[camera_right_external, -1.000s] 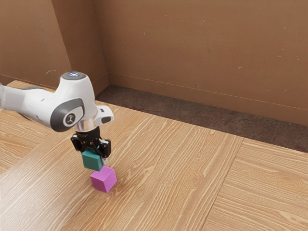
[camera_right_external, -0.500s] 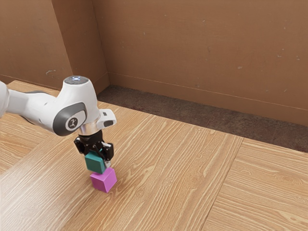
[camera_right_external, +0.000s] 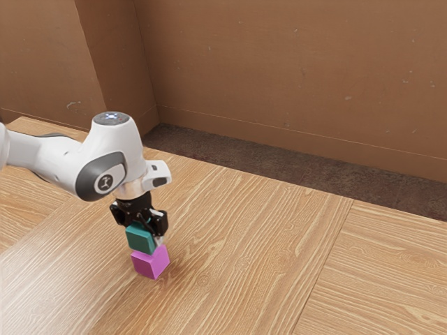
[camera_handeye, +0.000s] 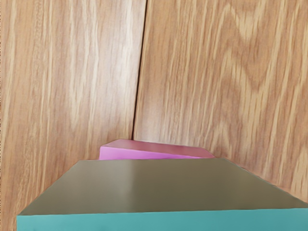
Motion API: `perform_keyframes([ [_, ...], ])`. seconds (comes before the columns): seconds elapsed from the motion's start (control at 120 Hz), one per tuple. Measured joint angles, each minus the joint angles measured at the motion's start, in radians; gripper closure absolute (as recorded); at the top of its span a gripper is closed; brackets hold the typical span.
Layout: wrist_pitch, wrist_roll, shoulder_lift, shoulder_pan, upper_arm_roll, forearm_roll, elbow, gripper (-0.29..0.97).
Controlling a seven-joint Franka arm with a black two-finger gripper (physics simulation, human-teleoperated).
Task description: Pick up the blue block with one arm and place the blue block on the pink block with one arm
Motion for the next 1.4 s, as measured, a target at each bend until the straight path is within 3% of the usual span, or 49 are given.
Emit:
perform_keyframes([
  [0.483, 0.0, 0.006, -0.019, -0.003, 0.0, -0.008, -0.035, 0.37],
  [0.608, -0.001, 0.016, -0.019, -0.007, 0.001, -0.017, -0.032, 0.19],
  [0.733, -0.001, 0.026, -0.032, -0.009, 0.001, -0.021, -0.031, 0.11],
  [0.8, -0.007, 0.03, -0.098, -0.011, 0.001, -0.009, -0.026, 0.08],
  [0.992, -0.098, 0.023, -0.18, -0.053, -0.001, 0.033, 0.174, 0.03],
  [1.075, -0.202, -0.065, -0.189, -0.131, 0.005, 0.03, 0.355, 0.02],
  [1.217, -0.57, -0.347, -0.183, -0.16, 0.07, 0.014, 0.796, 0.01],
  [1.4, -0.841, -0.648, -0.173, -0.132, 0.154, 0.049, 0.779, 0.0],
])
